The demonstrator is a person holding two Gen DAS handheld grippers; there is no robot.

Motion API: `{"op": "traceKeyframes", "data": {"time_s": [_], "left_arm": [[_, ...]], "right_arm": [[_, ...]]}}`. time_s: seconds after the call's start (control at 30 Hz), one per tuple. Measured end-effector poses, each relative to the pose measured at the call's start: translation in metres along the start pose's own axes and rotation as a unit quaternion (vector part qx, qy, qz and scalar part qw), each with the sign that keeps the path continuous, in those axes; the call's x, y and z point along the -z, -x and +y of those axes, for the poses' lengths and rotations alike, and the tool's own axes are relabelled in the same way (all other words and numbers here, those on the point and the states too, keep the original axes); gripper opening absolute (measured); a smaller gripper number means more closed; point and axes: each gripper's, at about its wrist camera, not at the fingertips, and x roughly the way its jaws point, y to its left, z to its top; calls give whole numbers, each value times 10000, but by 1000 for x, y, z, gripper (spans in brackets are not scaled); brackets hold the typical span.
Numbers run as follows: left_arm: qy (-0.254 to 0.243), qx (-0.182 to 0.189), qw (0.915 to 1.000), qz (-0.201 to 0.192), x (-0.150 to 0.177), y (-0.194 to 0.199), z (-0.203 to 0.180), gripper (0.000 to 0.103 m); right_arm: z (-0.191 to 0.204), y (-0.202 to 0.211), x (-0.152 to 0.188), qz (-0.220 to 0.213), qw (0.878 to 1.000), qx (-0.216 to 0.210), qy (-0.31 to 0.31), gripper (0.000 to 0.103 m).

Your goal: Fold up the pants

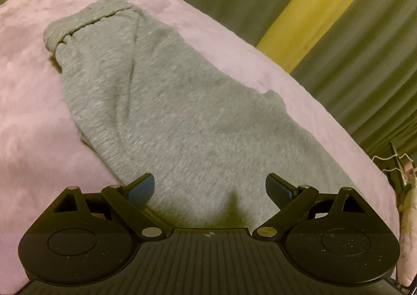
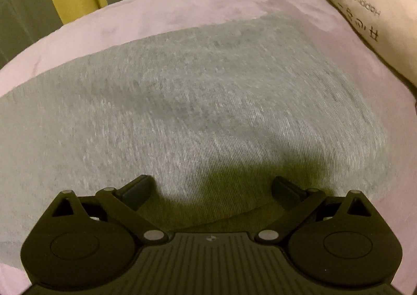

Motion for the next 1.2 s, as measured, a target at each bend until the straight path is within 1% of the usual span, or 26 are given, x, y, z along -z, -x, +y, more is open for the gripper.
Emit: {"op": "traceKeyframes", "data": {"time_s": [0.1, 0.17, 0.23, 0.3, 0.33, 0.4, 0.43, 0.47, 0.5, 0.53, 0.6, 0.7, 0.73, 0.77, 0.8, 0.83, 0.87, 0.97, 1.03, 1.07, 1.1, 1.13, 1.17, 1.2], "left_arm": [[-95, 7, 10000, -5, 2, 1, -3, 96], [-149, 21, 9999, -16, 3, 2, -4, 96], [-175, 41, 9998, -35, 3, 3, -4, 96], [-184, 38, 9998, -10, 3, 1, -4, 96], [-192, 30, 9998, 27, 3, 0, -5, 96], [-228, 10, 9997, 83, 4, -2, -7, 96], [-256, -3, 9996, 87, 4, -3, -8, 96], [-283, -15, 9996, 82, 5, -3, -8, 96], [-300, -23, 9995, 70, 5, -2, -9, 96], [-307, -28, 9995, 57, 6, -1, -9, 96], [-293, -53, 9995, 49, 6, -1, -9, 96], [-259, -82, 9996, 112, 5, -4, -7, 96], [-246, -97, 9996, 136, 5, -5, -6, 96], [-239, -109, 9995, 160, 4, -6, -6, 96], [-234, -123, 9995, 179, 4, -7, -6, 96], [-233, -132, 9995, 191, 4, -7, -6, 96], [-238, -133, 9994, 200, 4, -7, -6, 96], [-219, -129, 9994, 224, 3, -7, -4, 96], [-164, -107, 9995, 237, 2, -7, -3, 96], [-144, -97, 9996, 237, 2, -6, -2, 96], [-136, -97, 9996, 242, 2, -7, -2, 96], [-141, -104, 9995, 258, 2, -8, -2, 96], [-156, -112, 9994, 279, 2, -9, -2, 96], [-176, -127, 9993, 302, 2, -9, -3, 96]], "right_arm": [[-6, -2, -2, 6, 9999, -148, 1, 99], [-19, 3, -1, -70, 9991, -351, -222, 99], [-35, 15, 6, -150, 9949, -689, -720, 99], [-58, 22, 19, -195, 9832, -1186, -1371, 99], [-65, 23, 24, -238, 9784, -1310, -1584, 98], [-76, 26, 33, -379, 9716, -1420, -1857, 90], [-79, 27, 35, -409, 9695, -1431, -1948, 80], [-82, 26, 35, -414, 9670, -1447, -2055, 63], [-84, 24, 35, -402, 9635, -1510, -2174, 52], [-86, 21, 35, -366, 9583, -1618, -2328, 37], [-88, 13, 34, -324, 9466, -1804, -2652, 36], [-91, 6, 32, -448, 9339, -2011, -2923, 36], [-92, 5, 33, -495, 9280, -2107, -3034, 31], [-94, 4, 34, -540, 9218, -2201, -3146, 12], [-96, 1, 34, -559, 9170, -2281, -3224, 4], [-96, 0, 36, -611, 9120, -2346, -3309, 5], [-95, 3, 39, -684, 9113, -2340, -3317, 5], [-90, 27, 43, -983, 9235, -2160, -3014, 4], [-89, 47, 48, -1200, 9242, -2178, -2898, 4], [-89, 59, 53, -1339, 9272, -2128, -2776, 2], [-88, 67, 58, -1434, 9345, -1933, -2622, 2], [-89, 68, 63, -1367, 9391, -1854, -2549, 2], [-93, 59, 65, -1110, 9436, -1826, -2528, 2], [-96, 48, 66, -823, 9487, -1663, -2560, 2]]}}
